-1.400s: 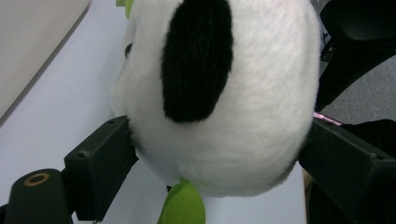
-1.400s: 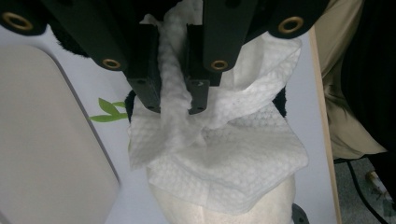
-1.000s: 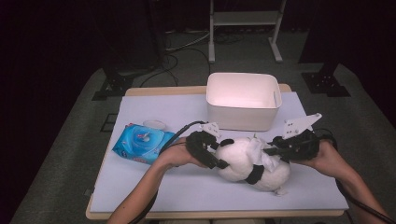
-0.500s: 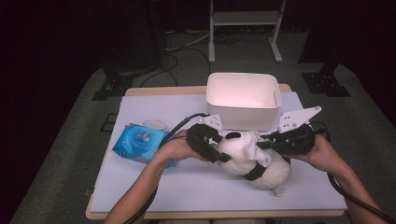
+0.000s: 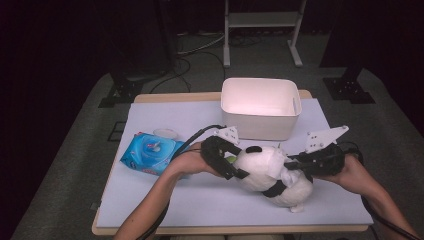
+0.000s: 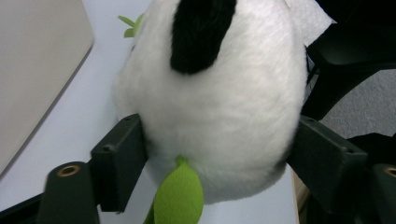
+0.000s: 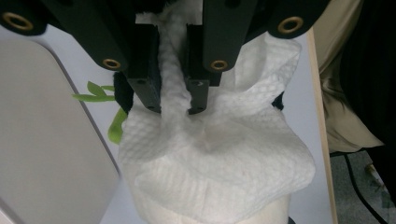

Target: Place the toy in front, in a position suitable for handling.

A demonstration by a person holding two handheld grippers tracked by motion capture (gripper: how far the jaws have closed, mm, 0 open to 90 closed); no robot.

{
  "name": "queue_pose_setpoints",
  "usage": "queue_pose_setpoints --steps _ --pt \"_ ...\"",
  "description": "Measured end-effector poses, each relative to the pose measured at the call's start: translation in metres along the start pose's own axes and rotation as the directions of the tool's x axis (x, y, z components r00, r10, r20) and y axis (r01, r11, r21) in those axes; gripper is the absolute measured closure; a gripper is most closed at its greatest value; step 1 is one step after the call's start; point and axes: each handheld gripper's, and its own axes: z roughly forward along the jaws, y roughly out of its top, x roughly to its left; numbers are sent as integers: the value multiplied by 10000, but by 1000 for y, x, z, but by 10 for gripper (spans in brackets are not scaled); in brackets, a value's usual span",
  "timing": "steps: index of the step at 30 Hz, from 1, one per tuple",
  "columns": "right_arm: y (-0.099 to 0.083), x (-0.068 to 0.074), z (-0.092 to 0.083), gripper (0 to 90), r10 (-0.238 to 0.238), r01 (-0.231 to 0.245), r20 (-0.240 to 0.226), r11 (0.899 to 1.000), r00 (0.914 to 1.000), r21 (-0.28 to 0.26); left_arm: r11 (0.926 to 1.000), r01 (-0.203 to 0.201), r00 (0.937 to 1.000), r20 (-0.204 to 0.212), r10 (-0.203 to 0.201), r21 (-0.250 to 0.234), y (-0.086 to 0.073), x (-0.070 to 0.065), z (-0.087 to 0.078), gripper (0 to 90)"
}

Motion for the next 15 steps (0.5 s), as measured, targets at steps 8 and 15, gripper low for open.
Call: queue_pose_setpoints --steps 8,15 --pt "-12 -2 -9 778 331 -330 188 9995 9993 -5 9999 124 9997 228 -122 -70 -4 4 8 173" --pt "-16 -3 -12 778 451 -451 163 9990 9989 24 9988 387 9982 479 -373 -287 -3 6 19 202"
